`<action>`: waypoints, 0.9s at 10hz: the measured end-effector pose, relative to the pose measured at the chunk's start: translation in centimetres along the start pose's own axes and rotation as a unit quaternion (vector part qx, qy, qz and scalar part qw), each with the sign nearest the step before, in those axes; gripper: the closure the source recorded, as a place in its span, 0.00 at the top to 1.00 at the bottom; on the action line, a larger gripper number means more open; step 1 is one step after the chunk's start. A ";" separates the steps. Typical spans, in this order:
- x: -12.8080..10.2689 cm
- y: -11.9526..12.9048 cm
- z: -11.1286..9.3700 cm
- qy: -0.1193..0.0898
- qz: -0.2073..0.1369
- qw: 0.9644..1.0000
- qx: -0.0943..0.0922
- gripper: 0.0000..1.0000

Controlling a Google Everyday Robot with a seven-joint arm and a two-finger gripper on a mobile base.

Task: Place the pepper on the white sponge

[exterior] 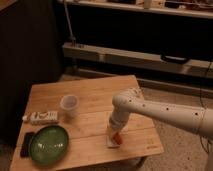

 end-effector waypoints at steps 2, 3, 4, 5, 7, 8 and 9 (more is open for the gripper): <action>-0.2 0.3 0.3 -0.006 -0.003 1.000 0.024 0.80; -0.1 0.2 0.4 -0.009 -0.005 0.999 0.031 0.80; 0.1 0.0 0.6 -0.015 -0.006 0.999 0.040 0.75; 0.3 0.2 0.4 -0.013 -0.008 0.999 0.035 0.70; 1.1 0.3 -1.4 -0.004 -0.007 1.000 0.024 0.50; 1.0 0.2 -1.9 -0.007 -0.006 1.000 0.027 0.41; 1.0 0.0 -2.0 -0.007 -0.007 1.000 0.029 0.37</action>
